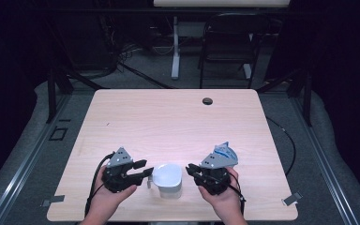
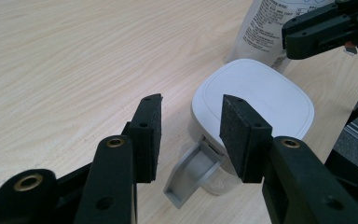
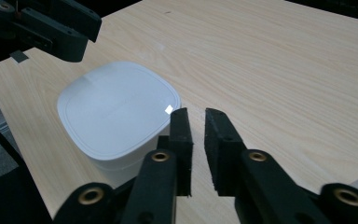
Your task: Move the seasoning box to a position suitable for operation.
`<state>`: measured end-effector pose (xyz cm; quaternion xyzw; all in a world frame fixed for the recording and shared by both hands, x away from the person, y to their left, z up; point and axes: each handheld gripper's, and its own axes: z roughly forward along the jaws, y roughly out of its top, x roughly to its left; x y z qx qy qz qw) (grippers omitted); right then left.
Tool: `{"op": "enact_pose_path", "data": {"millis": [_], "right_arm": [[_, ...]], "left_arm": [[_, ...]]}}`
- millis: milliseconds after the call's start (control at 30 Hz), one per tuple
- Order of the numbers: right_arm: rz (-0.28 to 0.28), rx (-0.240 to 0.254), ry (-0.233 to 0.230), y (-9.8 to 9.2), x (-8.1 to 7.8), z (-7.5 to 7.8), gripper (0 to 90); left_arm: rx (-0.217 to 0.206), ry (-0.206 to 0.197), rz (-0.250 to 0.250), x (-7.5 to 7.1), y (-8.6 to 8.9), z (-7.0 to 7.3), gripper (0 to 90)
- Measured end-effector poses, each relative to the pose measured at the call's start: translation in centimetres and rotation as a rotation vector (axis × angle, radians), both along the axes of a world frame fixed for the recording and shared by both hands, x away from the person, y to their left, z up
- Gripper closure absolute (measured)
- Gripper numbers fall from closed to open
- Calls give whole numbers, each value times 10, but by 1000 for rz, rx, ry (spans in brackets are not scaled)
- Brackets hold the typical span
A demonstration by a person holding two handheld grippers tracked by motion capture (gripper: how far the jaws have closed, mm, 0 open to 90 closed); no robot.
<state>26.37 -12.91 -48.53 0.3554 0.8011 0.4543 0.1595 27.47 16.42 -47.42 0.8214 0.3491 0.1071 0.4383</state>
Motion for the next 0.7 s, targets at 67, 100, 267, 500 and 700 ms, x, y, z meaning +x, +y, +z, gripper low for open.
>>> {"op": "enact_pose_path", "data": {"millis": [67, 100, 267, 500, 700], "right_arm": [[7, -2, 2, 0, 1, 0, 874], [2, 6, 0, 0, 0, -1, 879], [28, -19, -2, 2, -3, -4, 900], [38, -19, -4, 3, -7, -9, 900], [40, -28, 0, 1, -7, -11, 900]], "left_arm": [[-4, 3, 6, 0, -1, 1, 590], [-8, 4, 4, 0, -1, 1, 593], [1, 1, -18, 0, -4, 2, 611], [27, -26, -27, -1, -10, 1, 726], [41, -7, -76, -3, -14, 0, 900]]}}
